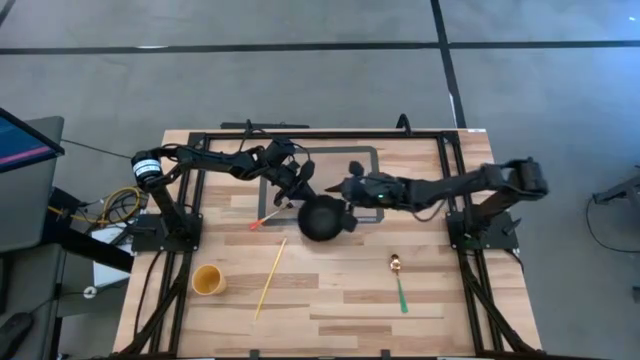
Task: Pick & Place Utensil
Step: Put the black bowl on the transparent silicone mat
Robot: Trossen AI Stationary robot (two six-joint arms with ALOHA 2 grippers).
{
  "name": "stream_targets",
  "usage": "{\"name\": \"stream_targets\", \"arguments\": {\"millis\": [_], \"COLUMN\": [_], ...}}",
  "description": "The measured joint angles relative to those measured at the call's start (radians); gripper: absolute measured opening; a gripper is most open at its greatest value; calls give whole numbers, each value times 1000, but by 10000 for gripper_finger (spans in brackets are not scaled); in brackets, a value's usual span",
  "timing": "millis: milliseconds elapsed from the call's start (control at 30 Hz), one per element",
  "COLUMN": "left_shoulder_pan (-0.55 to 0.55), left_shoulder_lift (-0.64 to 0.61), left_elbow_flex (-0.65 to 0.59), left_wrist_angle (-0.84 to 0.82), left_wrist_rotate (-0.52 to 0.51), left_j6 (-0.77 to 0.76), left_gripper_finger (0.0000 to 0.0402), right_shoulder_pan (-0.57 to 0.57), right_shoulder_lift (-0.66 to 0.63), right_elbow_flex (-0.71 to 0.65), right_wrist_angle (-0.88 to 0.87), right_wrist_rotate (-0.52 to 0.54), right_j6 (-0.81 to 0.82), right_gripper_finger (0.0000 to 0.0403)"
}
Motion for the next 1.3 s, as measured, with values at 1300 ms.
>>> {"name": "stream_targets", "arguments": {"millis": [1300], "left_shoulder_pan": [-87], "left_shoulder_lift": [-634], "left_elbow_flex": [-295], "left_wrist_angle": [10], "left_wrist_rotate": [-143], "left_j6": [1134], "left_gripper_finger": [98], "right_shoulder_pan": [-53], "right_shoulder_lift": [152], "right_elbow_flex": [98], "right_wrist_angle": [-412], "right_wrist_rotate": [-14], "right_j6": [266], "right_gripper_finger": [159]}}
